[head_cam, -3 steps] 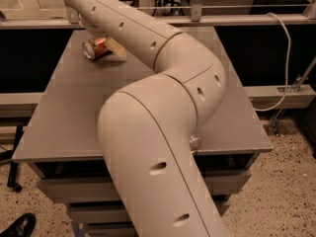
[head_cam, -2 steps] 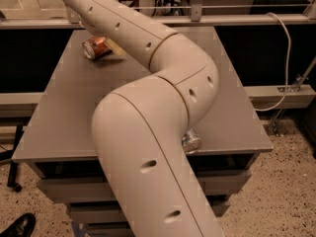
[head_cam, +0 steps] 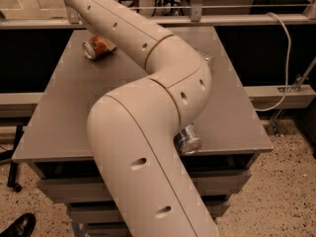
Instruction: Place coke can upright
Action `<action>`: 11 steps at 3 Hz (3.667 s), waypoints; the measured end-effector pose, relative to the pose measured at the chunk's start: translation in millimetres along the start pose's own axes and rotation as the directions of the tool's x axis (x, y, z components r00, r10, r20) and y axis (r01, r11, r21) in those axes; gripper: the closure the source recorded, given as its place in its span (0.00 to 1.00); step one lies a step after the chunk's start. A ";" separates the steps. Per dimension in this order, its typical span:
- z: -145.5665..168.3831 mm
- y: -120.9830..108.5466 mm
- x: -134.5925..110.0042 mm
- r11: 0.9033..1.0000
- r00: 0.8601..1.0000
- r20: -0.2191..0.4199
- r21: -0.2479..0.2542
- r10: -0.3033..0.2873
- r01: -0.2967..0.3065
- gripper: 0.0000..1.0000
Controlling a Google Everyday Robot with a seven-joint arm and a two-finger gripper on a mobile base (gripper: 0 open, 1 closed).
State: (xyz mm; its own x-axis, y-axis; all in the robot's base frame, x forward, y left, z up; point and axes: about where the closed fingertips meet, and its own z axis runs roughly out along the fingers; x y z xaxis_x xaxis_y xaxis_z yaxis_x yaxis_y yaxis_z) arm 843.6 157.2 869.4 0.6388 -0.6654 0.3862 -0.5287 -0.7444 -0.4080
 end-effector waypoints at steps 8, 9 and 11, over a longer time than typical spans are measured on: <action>-177.4 37.8 17.8 0.881 0.978 0.202 0.470 -0.055 -0.048 1.00; -198.2 32.8 16.0 0.809 0.938 0.317 0.584 -0.143 -0.075 1.00; -228.4 35.7 16.9 0.705 0.850 0.347 0.708 -0.395 0.039 1.00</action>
Offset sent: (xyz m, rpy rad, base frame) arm -0.0501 -0.0445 0.0757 0.2501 -0.0025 -0.0456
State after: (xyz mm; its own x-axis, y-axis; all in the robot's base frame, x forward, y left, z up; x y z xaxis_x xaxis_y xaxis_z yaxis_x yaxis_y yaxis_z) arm 707.9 106.5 1050.4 0.9463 -0.2520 0.2026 0.0477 -0.5110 -0.8583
